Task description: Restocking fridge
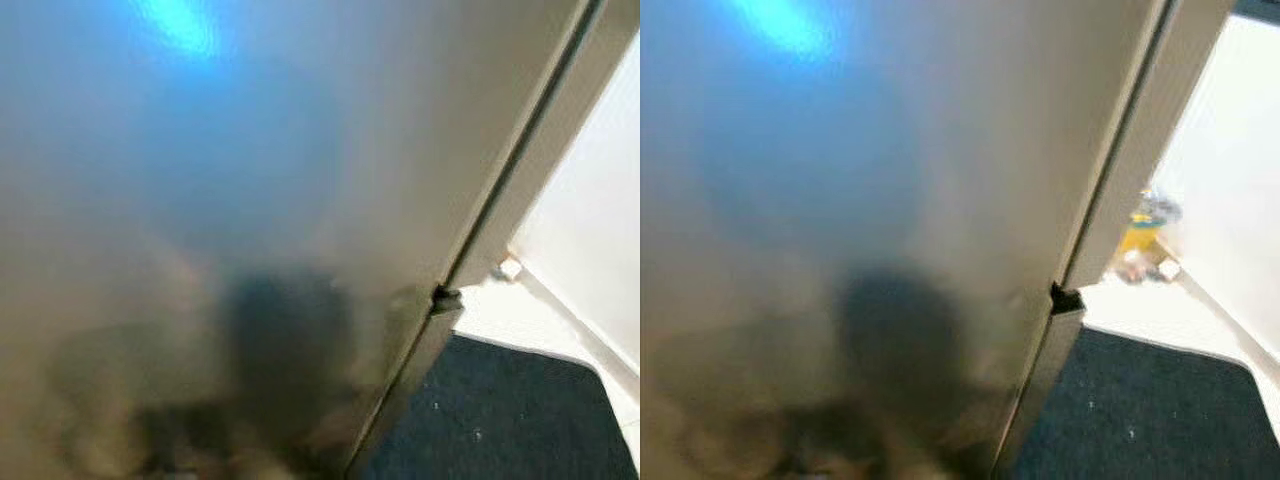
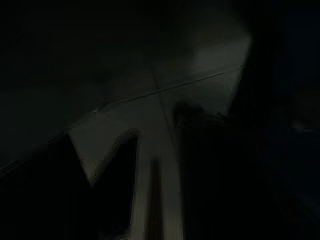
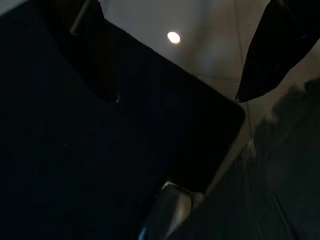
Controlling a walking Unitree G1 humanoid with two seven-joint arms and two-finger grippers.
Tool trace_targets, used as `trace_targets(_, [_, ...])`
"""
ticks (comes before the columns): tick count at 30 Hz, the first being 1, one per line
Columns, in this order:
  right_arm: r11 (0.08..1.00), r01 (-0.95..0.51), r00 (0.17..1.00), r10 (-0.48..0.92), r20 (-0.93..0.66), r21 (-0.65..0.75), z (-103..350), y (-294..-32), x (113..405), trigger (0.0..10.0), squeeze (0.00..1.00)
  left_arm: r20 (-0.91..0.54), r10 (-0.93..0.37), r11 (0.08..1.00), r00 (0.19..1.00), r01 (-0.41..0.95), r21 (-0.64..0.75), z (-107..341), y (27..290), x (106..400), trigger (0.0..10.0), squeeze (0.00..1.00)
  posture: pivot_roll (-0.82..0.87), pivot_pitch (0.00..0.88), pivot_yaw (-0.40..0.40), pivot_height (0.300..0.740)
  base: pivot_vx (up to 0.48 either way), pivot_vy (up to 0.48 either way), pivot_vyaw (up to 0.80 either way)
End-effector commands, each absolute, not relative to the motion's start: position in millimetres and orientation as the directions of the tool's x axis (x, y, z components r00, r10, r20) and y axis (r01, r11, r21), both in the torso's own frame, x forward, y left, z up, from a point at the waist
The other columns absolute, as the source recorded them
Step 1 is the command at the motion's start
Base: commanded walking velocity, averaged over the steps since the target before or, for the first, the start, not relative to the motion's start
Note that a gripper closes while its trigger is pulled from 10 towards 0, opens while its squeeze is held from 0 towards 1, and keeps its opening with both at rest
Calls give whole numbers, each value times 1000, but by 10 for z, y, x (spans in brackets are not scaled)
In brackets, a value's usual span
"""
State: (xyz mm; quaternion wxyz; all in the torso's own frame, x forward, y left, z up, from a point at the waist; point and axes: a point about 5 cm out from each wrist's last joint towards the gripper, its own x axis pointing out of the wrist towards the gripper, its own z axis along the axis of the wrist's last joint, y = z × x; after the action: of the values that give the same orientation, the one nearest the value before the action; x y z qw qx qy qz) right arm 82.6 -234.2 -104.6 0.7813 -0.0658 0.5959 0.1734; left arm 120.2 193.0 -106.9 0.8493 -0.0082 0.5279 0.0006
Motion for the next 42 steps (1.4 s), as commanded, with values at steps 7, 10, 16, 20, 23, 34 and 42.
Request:
trace_targets(7, [936, -342, 259, 172, -950, 77, -1018, -2399, 897, 10000, 0, -914, -14, 1000, 405, 1, -15, -1100, 1893, 1127, 10000, 0, -57, 55, -19, 740, 0, 0, 0])
trace_targets(10, [936, -342, 260, 172, -950, 76, -1018, -2398, 898, 10000, 0, -915, -13, 1000, 403, 4, -13, -1102, 1890, 1120, 10000, 0, -57, 55, -19, 740, -94, 0, 0])
trace_targets(16, [937, -341, 252, 170, -953, 77, -1025, -2397, 874, 10000, 0, -917, -10, 1000, 399, 4, -9, -1104, 1901, 1110, 10000, 0, -56, 57, -17, 740, -318, 0, 0])
trace_targets(20, [937, -342, 251, 170, -953, 77, -1026, -2396, 868, 10000, 0, -916, -9, 1000, 401, 4, -9, -1102, 1900, 1117, 10000, 0, -55, 58, -18, 740, -331, 0, 0])
trace_targets(23, [936, -343, 252, 169, -953, 76, -1027, -2394, 868, 10000, 0, -916, -10, 1000, 401, 6, -9, -1102, 1901, 1118, 10000, 0, -55, 58, -18, 740, -345, 0, 0])
trace_targets(34, [936, -344, 249, 168, -954, 75, -1027, -2399, 862, 10000, 0, -917, -11, 1000, 400, 8, -9, -1104, 1892, 1115, 10000, 0, -56, 57, -20, 740, -290, 0, 0])
trace_targets(42, [935, -346, 247, 169, -954, 76, -1029, -2394, 859, 10000, 0, -915, -13, 1000, 404, 6, -11, -1101, 1899, 1119, 10000, 0, -56, 57, -20, 740, 0, 0, 0])
